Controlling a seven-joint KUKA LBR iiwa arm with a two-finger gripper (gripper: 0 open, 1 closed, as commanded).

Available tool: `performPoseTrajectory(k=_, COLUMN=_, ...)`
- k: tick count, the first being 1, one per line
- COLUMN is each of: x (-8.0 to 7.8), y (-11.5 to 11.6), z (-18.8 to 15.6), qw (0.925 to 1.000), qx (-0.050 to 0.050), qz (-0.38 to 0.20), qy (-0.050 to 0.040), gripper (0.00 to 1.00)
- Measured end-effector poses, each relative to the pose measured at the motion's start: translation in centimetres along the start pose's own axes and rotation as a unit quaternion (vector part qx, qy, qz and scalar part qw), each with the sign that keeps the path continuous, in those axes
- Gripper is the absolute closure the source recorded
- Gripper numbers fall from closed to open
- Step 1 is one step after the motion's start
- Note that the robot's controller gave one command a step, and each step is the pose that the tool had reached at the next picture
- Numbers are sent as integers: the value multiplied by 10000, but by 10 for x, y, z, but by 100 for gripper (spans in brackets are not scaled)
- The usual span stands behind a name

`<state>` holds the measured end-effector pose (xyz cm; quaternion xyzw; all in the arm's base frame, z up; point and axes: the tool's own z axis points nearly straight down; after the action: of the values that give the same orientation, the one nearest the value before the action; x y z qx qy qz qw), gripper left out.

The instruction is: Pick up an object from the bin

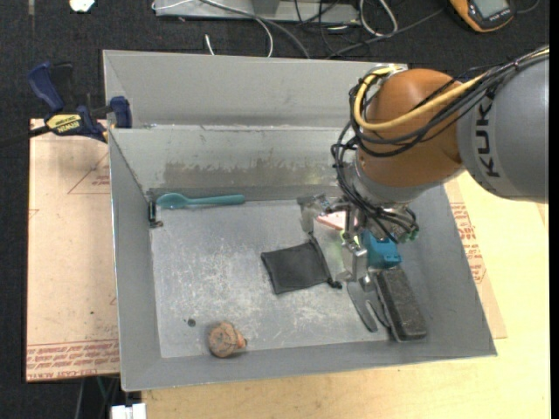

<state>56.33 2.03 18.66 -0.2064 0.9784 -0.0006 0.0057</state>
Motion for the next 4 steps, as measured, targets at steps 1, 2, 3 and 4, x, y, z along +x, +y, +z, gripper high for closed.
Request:
performPoseTrajectory(k=1, x=-33, y=19, z=0, qw=9967, qx=5, qz=806, qy=-13, gripper=0)
performPoseTrajectory(k=2, x=-18, y=90, z=58, qw=9975, qx=-20, qz=701, qy=27, gripper=0)
performPoseTrajectory(k=3, x=12, y=15, z=101, qw=9926, qx=9, qz=1211, qy=-49, gripper=0)
performPoseTrajectory(k=4, x=-17, y=5, z=116, qw=9930, qx=-22, qz=1182, qy=-74, gripper=100)
